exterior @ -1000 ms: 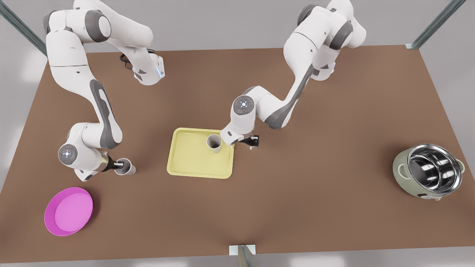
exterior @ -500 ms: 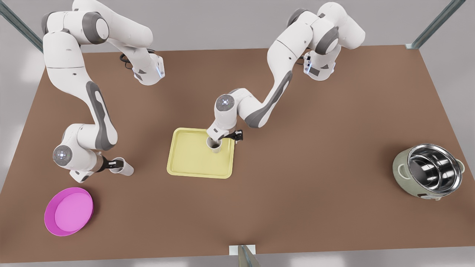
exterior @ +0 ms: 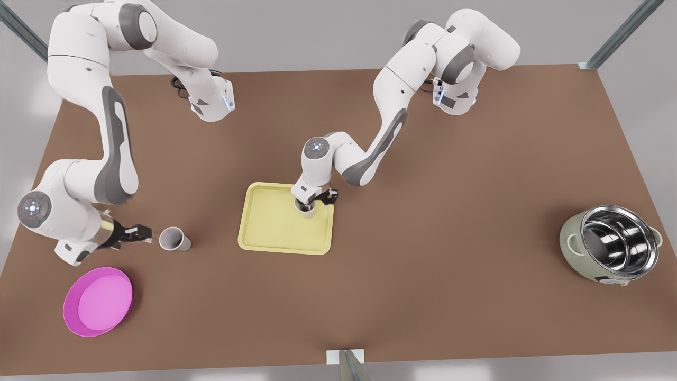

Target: Use the left arm to pick up the white IKEA cup from the tray and place it on the middle-left position; use the right arm to pick up the white IKEA cup from the tray and place it on the middle-right position

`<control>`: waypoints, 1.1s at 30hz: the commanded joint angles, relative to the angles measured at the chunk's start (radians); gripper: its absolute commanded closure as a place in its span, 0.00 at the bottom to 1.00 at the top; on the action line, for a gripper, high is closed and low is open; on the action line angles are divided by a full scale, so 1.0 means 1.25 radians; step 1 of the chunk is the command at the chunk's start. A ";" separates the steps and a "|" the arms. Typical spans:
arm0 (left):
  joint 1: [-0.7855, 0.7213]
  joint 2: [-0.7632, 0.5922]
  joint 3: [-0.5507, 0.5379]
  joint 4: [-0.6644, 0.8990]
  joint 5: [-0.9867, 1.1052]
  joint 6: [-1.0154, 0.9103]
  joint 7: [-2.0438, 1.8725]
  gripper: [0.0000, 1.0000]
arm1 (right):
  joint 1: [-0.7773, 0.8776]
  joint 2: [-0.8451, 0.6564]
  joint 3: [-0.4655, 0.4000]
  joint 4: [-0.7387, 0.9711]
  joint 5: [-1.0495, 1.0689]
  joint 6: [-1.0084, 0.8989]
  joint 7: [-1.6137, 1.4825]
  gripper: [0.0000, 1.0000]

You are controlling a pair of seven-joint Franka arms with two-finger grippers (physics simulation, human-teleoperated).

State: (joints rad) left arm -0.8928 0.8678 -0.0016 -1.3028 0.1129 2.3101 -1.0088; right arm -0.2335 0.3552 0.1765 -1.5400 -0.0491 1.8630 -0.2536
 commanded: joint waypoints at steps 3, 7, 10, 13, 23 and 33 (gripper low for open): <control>0.000 -0.001 0.000 0.011 0.000 0.018 -0.133 0.77 | 0.046 -0.116 0.024 0.020 -0.001 -0.273 0.172 0.00; 0.000 -0.002 0.000 0.011 -0.002 0.018 -0.135 0.85 | 0.066 -0.122 -0.011 0.080 -0.002 -0.317 0.172 0.00; 0.006 -0.022 0.004 0.013 -0.006 0.007 -0.132 0.85 | 0.237 -0.168 -0.193 0.050 0.005 -0.306 0.169 0.00; 0.029 -0.056 0.011 -0.011 -0.001 0.005 -0.127 0.86 | 0.238 -0.158 -0.194 0.058 0.006 -0.314 0.171 0.00; 0.357 -0.197 0.032 -0.200 -0.009 0.016 0.273 0.87 | 0.242 -0.157 -0.194 0.056 0.006 -0.318 0.171 0.00; 0.400 -0.205 0.068 -0.338 0.043 0.252 0.382 0.86 | 0.253 -0.144 -0.190 0.056 0.010 -0.318 0.166 0.00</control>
State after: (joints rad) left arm -0.3929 0.6077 0.0808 -1.7261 0.1584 2.5354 -0.8331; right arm 0.0833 0.1761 -0.0617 -1.4702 -0.0382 1.4671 -0.0754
